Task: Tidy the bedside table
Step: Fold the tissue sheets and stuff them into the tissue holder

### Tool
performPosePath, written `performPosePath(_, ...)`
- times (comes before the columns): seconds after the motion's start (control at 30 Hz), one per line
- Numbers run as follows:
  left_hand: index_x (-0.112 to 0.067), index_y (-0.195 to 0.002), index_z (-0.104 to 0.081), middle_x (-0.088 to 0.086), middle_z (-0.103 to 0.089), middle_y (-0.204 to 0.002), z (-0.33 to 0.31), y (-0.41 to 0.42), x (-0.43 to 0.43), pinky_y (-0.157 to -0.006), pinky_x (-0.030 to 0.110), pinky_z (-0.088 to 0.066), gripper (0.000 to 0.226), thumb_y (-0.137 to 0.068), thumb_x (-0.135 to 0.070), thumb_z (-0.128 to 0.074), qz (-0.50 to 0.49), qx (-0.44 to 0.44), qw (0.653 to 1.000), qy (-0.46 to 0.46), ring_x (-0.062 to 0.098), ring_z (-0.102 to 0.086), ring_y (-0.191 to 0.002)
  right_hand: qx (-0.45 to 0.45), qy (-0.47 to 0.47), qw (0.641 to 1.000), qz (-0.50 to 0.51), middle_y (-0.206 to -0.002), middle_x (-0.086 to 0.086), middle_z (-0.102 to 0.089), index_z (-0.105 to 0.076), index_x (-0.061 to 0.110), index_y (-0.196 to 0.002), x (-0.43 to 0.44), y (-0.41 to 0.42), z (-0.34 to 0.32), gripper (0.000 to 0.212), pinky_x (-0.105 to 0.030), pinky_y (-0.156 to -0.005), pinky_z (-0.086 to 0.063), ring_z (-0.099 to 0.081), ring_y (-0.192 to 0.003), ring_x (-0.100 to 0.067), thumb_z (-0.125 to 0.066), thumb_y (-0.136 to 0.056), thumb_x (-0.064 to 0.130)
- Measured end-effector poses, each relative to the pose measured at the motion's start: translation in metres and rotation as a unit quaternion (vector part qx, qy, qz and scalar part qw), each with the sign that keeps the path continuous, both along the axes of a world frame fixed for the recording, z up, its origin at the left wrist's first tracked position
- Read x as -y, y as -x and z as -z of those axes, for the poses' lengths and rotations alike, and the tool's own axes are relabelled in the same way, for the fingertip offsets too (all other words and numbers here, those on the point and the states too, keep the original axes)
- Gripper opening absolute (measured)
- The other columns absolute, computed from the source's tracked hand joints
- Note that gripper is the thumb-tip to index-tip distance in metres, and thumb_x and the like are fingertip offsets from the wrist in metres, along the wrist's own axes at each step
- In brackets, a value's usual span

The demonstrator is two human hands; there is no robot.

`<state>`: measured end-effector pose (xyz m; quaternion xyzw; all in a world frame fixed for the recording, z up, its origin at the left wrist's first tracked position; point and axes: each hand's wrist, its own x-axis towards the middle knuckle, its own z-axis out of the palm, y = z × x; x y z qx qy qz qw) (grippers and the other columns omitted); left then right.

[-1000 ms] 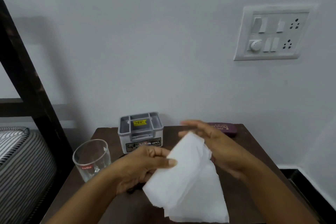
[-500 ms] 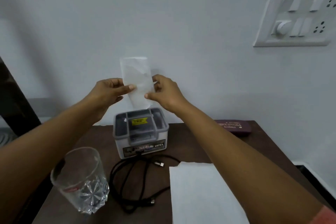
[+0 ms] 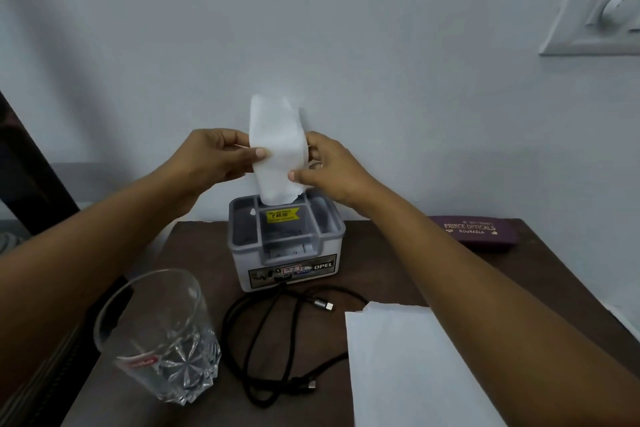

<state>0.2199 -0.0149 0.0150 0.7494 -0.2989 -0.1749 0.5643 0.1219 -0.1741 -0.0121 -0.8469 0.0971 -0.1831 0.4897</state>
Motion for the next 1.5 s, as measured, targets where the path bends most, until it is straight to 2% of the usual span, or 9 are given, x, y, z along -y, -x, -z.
performPosePath(0.1, -0.007, -0.089, -0.067, 0.007, -0.07, -0.084, 0.001, 0.004, -0.001, -0.062, 0.012, -0.055, 0.012, -0.079, -0.013, -0.069, 0.005, 0.016, 1.0, -0.01, 0.003, -0.067, -0.063, 0.001, 0.014, 1.0, 0.005, -0.118, -0.01, -0.062, -0.05, 0.014, -0.124, -0.005, -0.001, 0.007, 0.049, -0.043, -0.084, -0.056, -0.063, -0.1, -0.026, -0.067, -0.08, 0.005)
performPosePath(0.23, -0.014, -0.089, -0.068, 0.002, -0.072, -0.083, 0.007, 0.008, -0.004, -0.064, 0.014, -0.056, 0.012, -0.078, -0.009, -0.069, 0.016, 0.048, 0.998, -0.029, 0.004, -0.068, -0.064, 0.012, 0.042, 0.999, 0.024, -0.11, -0.01, -0.064, -0.052, 0.014, -0.119, -0.009, 0.002, 0.014, 0.041, -0.026, -0.07, -0.056, -0.063, -0.087, -0.022, -0.065, -0.081, 0.005)
performPosePath(0.4, -0.02, -0.091, -0.072, -0.006, -0.074, -0.091, 0.011, 0.002, -0.007, -0.088, 0.035, -0.051, 0.017, -0.075, -0.015, -0.074, 0.018, 0.078, 0.993, -0.082, 0.013, -0.069, -0.083, -0.046, 0.107, 0.993, 0.023, -0.112, -0.004, -0.065, -0.052, 0.024, -0.119, -0.009, -0.001, 0.02, 0.046, -0.051, -0.092, -0.046, -0.059, -0.104, -0.025, -0.069, -0.077, 0.021)
performPosePath(0.5, -0.014, -0.094, -0.072, 0.0, -0.073, -0.09, 0.012, 0.004, -0.003, -0.077, 0.025, -0.052, 0.021, -0.074, -0.015, -0.075, 0.013, 0.109, 0.987, -0.121, 0.016, -0.067, -0.085, -0.06, 0.103, 0.993, 0.025, -0.113, -0.001, -0.065, -0.054, 0.027, -0.117, -0.005, -0.001, 0.018, 0.043, -0.052, -0.096, -0.043, -0.059, -0.106, -0.023, -0.07, -0.077, 0.024)
performPosePath(0.6, -0.023, -0.074, -0.068, -0.007, -0.069, -0.068, 0.014, 0.005, -0.002, -0.062, 0.022, -0.043, 0.008, -0.074, -0.02, -0.075, 0.006, 0.174, 0.971, -0.167, 0.004, -0.062, -0.065, -0.099, 0.134, 0.986, 0.014, -0.116, -0.002, -0.065, -0.054, 0.024, -0.117, -0.006, 0.0, 0.017, 0.041, -0.05, -0.097, -0.041, -0.059, -0.105, -0.023, -0.069, -0.079, 0.027)
performPosePath(0.77, -0.013, -0.087, -0.072, 0.004, -0.067, -0.071, 0.012, 0.001, -0.001, -0.079, 0.039, -0.051, 0.014, -0.077, -0.022, -0.073, -0.006, 0.257, 0.942, -0.214, 0.023, -0.065, -0.074, -0.073, 0.11, 0.991, 0.018, -0.115, -0.002, -0.063, -0.053, 0.021, -0.12, -0.008, 0.002, 0.012, 0.046, -0.046, -0.093, -0.047, -0.059, -0.102, -0.022, -0.071, -0.079, 0.031)
performPosePath(0.93, -0.016, -0.085, -0.073, 0.01, -0.071, -0.079, 0.012, 0.001, 0.003, -0.078, 0.044, -0.051, 0.023, -0.076, -0.038, -0.071, 0.001, 0.25, 0.94, -0.231, 0.027, -0.064, -0.076, -0.091, 0.128, 0.987, 0.023, -0.115, -0.003, -0.065, -0.057, 0.019, -0.119, -0.008, 0.003, 0.012, 0.047, -0.042, -0.088, -0.052, -0.061, -0.101, -0.023, -0.073, -0.076, 0.03)
performPosePath(1.2, -0.01, -0.071, -0.069, 0.007, -0.06, -0.066, 0.017, 0.001, 0.009, -0.056, 0.027, -0.036, 0.026, -0.074, -0.035, -0.074, -0.028, 0.19, 0.958, -0.211, 0.015, -0.047, -0.058, -0.054, 0.105, 0.992, 0.049, -0.112, -0.002, -0.068, -0.06, 0.02, -0.114, -0.005, 0.0, 0.011, 0.04, -0.043, -0.088, -0.052, -0.064, -0.099, -0.021, -0.074, -0.076, 0.025)
performPosePath(1.5, -0.012, -0.079, -0.069, -0.008, -0.062, -0.078, 0.016, -0.006, 0.006, -0.064, 0.018, -0.039, 0.02, -0.072, -0.029, -0.076, -0.041, 0.172, 0.969, -0.17, 0.003, -0.052, -0.073, -0.043, 0.127, 0.99, 0.036, -0.111, -0.003, -0.065, -0.057, 0.02, -0.109, -0.006, 0.0, 0.008, 0.033, -0.043, -0.086, -0.051, -0.06, -0.102, -0.023, -0.071, -0.079, 0.027)
